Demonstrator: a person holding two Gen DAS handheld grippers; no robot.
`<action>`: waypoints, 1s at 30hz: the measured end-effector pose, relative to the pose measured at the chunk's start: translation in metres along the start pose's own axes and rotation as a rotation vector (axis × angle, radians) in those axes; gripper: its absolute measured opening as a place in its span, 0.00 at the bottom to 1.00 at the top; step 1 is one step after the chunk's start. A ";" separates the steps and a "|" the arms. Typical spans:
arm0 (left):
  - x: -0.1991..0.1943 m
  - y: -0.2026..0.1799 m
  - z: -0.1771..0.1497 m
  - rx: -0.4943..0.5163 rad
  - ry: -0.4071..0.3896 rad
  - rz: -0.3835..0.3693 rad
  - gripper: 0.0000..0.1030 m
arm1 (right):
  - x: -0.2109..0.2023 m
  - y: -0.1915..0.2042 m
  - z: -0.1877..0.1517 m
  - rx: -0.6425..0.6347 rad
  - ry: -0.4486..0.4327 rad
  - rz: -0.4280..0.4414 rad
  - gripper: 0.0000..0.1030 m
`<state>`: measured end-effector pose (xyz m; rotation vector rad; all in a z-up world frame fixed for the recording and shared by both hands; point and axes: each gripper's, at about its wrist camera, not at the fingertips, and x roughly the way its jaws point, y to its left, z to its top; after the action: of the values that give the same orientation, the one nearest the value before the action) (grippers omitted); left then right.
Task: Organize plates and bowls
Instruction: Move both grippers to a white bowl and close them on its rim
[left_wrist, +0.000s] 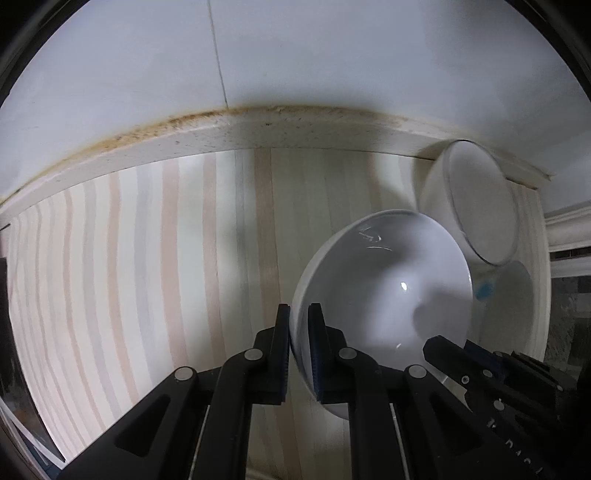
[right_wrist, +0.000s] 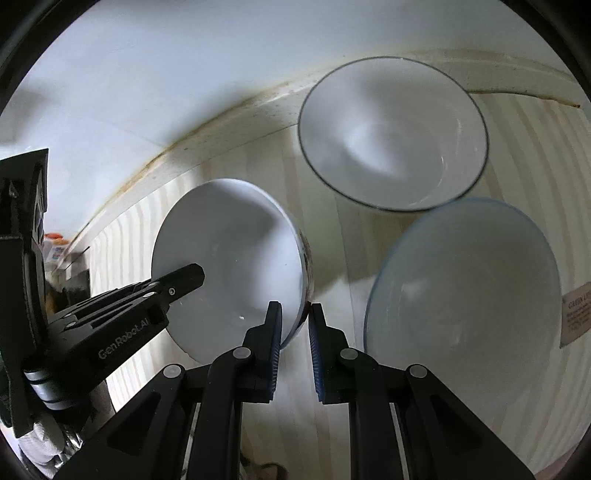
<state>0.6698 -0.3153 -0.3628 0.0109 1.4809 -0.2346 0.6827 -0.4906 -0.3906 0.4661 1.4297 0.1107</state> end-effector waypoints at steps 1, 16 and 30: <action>-0.008 0.000 -0.008 0.000 -0.009 -0.003 0.07 | -0.006 0.001 -0.005 -0.008 -0.007 0.007 0.16; -0.051 -0.030 -0.138 0.059 0.002 -0.053 0.08 | -0.071 -0.034 -0.141 -0.084 0.018 0.001 0.16; -0.002 -0.065 -0.180 0.106 0.126 -0.046 0.09 | -0.047 -0.093 -0.200 0.003 0.086 -0.030 0.16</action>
<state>0.4824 -0.3514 -0.3688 0.0783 1.5938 -0.3544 0.4639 -0.5422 -0.3955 0.4469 1.5203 0.1056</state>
